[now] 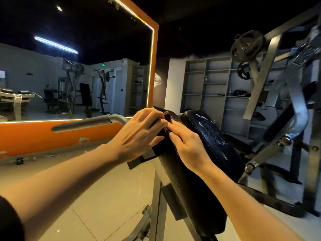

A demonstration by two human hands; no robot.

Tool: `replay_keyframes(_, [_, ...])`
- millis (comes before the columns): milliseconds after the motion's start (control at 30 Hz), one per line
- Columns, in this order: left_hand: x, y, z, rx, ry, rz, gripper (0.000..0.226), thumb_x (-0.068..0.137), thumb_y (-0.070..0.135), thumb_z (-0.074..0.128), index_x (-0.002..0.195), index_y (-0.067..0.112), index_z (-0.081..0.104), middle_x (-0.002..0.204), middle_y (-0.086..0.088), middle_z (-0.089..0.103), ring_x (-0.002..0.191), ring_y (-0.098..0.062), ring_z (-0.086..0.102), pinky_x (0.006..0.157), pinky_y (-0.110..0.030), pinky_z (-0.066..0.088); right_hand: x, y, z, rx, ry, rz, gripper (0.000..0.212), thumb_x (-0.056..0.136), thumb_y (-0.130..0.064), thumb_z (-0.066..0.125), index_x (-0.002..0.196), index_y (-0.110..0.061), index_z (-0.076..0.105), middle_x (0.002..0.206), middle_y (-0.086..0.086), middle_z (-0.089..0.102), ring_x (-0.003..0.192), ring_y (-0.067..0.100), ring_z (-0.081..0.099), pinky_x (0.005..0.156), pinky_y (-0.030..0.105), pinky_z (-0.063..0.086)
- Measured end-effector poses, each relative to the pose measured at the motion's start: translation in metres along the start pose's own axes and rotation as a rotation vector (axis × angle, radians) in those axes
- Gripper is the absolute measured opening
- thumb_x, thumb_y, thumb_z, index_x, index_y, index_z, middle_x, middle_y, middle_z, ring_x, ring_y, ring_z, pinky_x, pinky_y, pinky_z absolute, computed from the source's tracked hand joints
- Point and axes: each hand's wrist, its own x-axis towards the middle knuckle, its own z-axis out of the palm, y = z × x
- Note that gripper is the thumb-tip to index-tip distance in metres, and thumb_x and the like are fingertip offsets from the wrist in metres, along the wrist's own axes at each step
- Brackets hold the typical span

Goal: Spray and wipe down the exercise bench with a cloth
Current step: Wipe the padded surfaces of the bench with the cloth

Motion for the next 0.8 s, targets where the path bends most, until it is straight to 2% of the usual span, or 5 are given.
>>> replay_keyframes(167, [-0.009, 0.050, -0.005, -0.028, -0.086, 0.103, 0.050, 0.082, 0.037, 0.066, 0.124, 0.011, 0.061, 0.121, -0.011, 0.059, 0.116, -0.024, 0.044, 0.096, -0.039, 0.046, -0.013, 0.072, -0.027, -0.233, 0.058, 0.549, 0.038, 0.099, -0.018, 0.045, 0.136, -0.018, 0.056, 0.143, 0.007, 0.053, 0.130, 0.028, 0.047, 0.110, 0.036, 0.034])
replay_keyframes(333, [-0.021, 0.085, 0.004, -0.148, -0.082, 0.057, 0.055, 0.083, 0.035, 0.068, 0.130, 0.013, 0.053, 0.130, -0.009, 0.053, 0.123, -0.024, 0.046, 0.106, -0.036, 0.037, -0.053, 0.022, -0.007, -0.011, 0.031, 0.092, 0.039, 0.102, -0.027, 0.043, 0.139, -0.016, 0.052, 0.141, -0.004, 0.051, 0.133, 0.008, 0.042, 0.112, 0.027, 0.031])
replay_keyframes(533, [-0.042, 0.119, 0.002, -0.144, -0.054, -0.014, 0.055, 0.076, 0.033, 0.073, 0.122, 0.006, 0.062, 0.122, -0.013, 0.059, 0.117, -0.023, 0.044, 0.103, -0.032, 0.037, -0.081, 0.073, -0.032, -0.230, 0.090, 0.612, 0.038, 0.102, -0.020, 0.042, 0.139, -0.017, 0.053, 0.144, 0.007, 0.052, 0.130, 0.029, 0.047, 0.107, 0.035, 0.035])
replay_keyframes(700, [-0.048, 0.144, 0.004, -0.223, -0.024, -0.151, 0.061, 0.074, 0.033, 0.070, 0.126, 0.006, 0.052, 0.126, -0.013, 0.051, 0.115, -0.024, 0.043, 0.097, -0.033, 0.040, -0.101, 0.017, -0.009, -0.061, 0.097, 0.161, 0.037, 0.103, -0.020, 0.042, 0.139, -0.014, 0.052, 0.143, -0.001, 0.051, 0.133, 0.012, 0.043, 0.110, 0.029, 0.033])
replay_keyframes(800, [-0.053, 0.161, 0.001, -0.208, -0.036, -0.219, 0.063, 0.071, 0.031, 0.077, 0.124, 0.004, 0.056, 0.125, -0.015, 0.052, 0.114, -0.026, 0.041, 0.092, -0.036, 0.046, -0.110, 0.054, -0.025, -0.088, 0.127, 0.394, 0.036, 0.103, -0.017, 0.041, 0.137, -0.014, 0.054, 0.142, 0.002, 0.053, 0.132, 0.017, 0.046, 0.110, 0.030, 0.033])
